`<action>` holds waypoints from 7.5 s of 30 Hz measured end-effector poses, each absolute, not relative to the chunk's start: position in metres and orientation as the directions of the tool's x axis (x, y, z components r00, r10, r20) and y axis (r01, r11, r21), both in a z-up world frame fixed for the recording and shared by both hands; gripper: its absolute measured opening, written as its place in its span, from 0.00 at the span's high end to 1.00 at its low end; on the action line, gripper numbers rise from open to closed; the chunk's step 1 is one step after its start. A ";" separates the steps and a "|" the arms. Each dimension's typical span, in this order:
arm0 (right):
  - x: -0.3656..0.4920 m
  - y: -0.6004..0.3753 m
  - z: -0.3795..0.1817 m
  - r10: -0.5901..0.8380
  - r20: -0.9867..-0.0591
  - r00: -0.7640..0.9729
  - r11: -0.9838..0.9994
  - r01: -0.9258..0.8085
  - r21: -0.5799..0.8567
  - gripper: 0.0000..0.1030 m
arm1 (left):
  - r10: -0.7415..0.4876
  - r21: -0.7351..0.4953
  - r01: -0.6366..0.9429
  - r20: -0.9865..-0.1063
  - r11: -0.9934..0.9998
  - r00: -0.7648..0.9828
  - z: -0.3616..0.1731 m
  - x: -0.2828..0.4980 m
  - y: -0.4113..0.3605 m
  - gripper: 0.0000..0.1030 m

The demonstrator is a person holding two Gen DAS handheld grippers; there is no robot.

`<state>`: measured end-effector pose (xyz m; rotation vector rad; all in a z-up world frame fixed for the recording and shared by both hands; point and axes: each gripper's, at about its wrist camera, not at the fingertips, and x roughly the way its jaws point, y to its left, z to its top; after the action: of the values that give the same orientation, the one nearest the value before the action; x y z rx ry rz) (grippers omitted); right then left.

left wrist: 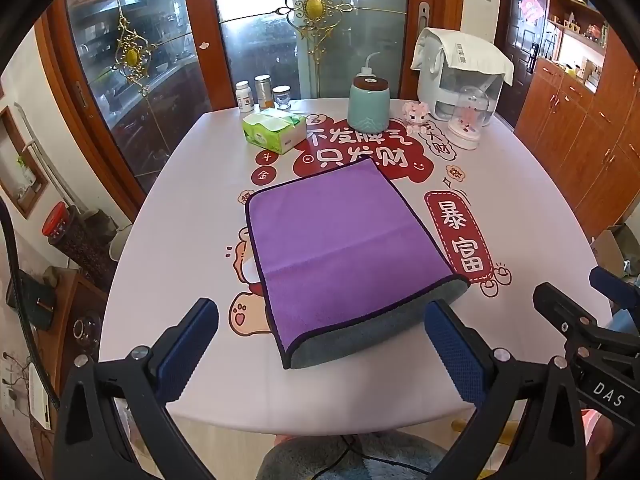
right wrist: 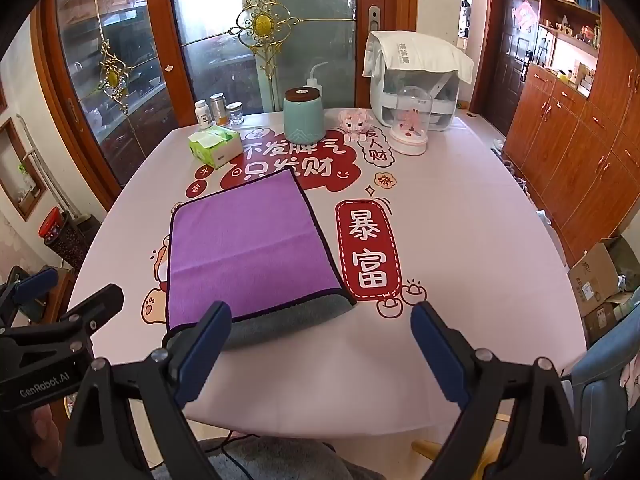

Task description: Fold towel

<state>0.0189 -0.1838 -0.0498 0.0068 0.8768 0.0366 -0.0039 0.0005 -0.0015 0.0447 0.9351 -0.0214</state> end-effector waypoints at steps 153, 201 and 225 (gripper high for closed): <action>0.167 -0.210 -0.231 0.289 -0.931 0.220 0.763 -0.640 0.086 0.66 | -0.297 -0.295 0.046 -0.925 0.954 0.237 -0.215 0.054 0.061 0.54; 0.168 -0.201 -0.208 0.260 -0.912 0.316 0.776 -0.631 0.002 0.94 | -0.209 -0.197 0.072 -0.946 0.978 0.250 -0.193 0.062 0.067 0.96; 0.287 -0.144 -0.159 0.192 -0.819 0.541 0.887 -0.453 -0.091 0.94 | -0.001 -0.041 -0.078 -0.891 0.996 0.454 -0.137 0.180 0.101 0.96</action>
<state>0.2869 -0.1441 -0.1590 -0.3098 0.9244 0.3908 0.1800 0.1012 -0.1369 -0.0800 1.0987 0.0475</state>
